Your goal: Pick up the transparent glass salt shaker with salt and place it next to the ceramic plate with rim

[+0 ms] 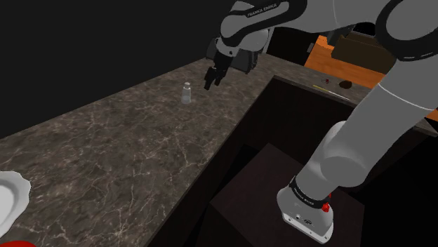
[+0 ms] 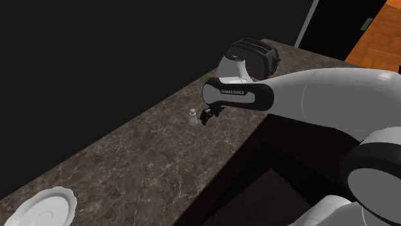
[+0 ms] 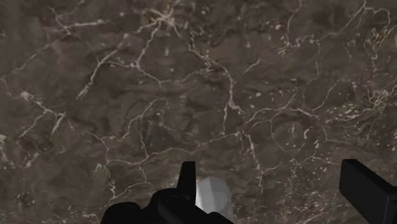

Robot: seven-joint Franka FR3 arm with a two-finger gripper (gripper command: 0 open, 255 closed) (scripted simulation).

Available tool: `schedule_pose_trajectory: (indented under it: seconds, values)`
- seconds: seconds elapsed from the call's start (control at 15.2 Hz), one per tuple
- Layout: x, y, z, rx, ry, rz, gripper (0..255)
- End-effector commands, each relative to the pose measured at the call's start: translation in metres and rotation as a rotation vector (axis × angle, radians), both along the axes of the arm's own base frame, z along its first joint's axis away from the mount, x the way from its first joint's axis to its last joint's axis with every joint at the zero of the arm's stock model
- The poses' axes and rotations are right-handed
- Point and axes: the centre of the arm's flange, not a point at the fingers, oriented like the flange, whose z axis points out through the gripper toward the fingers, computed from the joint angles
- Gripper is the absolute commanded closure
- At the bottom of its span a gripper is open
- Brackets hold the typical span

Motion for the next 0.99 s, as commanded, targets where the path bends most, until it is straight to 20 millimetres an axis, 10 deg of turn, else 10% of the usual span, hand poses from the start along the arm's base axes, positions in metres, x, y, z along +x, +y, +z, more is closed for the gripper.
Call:
schedule_pose_trajectory:
  seconds: [0.0, 0.53, 0.92]
  values:
    - [0.025, -0.002, -0.012, 0.002, -0.017, 0.018, 0]
    - [0.115, -0.002, -0.051, 0.013, -0.081, 0.085, 0]
    - [0.123, 0.003, -0.077, 0.013, -0.082, 0.086, 0]
